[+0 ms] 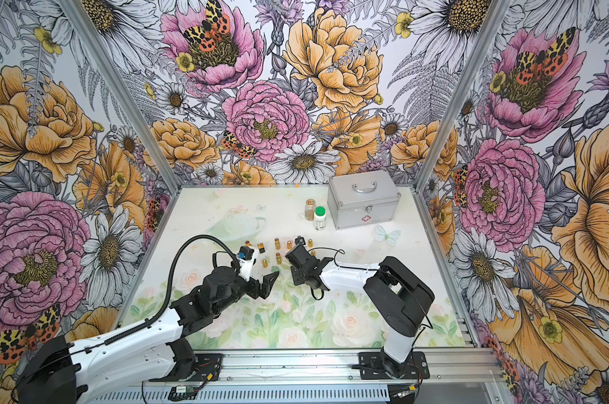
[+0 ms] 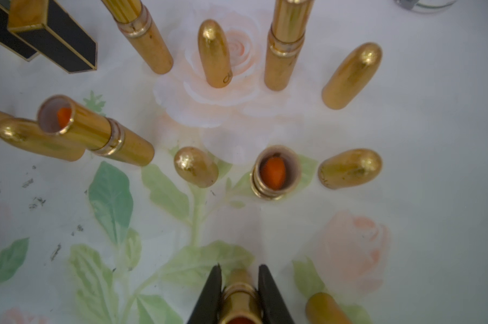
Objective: Open the lipstick cap
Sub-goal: Place the lipstick at the center of the board.
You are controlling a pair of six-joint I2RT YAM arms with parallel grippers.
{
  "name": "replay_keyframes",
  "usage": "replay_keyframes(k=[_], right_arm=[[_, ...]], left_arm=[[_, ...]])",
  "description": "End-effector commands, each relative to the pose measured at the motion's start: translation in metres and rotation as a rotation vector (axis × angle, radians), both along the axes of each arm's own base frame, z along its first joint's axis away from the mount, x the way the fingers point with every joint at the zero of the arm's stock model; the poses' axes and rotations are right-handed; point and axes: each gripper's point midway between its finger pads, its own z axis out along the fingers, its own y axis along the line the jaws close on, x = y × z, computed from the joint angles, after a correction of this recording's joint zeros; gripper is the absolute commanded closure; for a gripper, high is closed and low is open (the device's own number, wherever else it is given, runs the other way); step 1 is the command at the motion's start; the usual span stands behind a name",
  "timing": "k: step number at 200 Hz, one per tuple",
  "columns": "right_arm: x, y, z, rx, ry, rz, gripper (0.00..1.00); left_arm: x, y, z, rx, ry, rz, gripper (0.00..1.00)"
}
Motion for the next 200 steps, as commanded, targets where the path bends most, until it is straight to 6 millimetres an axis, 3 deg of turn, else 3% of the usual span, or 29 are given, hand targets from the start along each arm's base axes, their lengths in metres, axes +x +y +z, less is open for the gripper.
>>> replay_keyframes(k=[1, 58, 128, 152, 177, 200], right_arm=[[0.005, -0.001, -0.003, -0.012, -0.038, -0.004, 0.8], [0.002, -0.002, -0.006, -0.026, -0.048, 0.009, 0.76], [0.007, 0.005, 0.015, 0.009, -0.084, 0.019, 0.66], [0.008, 0.007, 0.035, 0.038, -0.101, 0.02, 0.62], [0.008, 0.002, 0.071, 0.045, -0.123, -0.004, 0.55], [0.007, -0.012, 0.12, 0.025, -0.172, -0.022, 0.48]], left_arm=[[0.004, 0.01, -0.003, -0.006, 0.0, 0.056, 0.01], [0.004, 0.012, -0.004, -0.008, 0.001, 0.062, 0.01], [0.004, 0.015, -0.001, -0.025, -0.007, 0.069, 0.01], [0.003, 0.017, 0.005, -0.042, -0.014, 0.073, 0.01], [0.007, 0.027, 0.024, -0.048, -0.011, 0.13, 0.01], [0.016, 0.058, 0.052, -0.002, -0.018, 0.286, 0.01]])
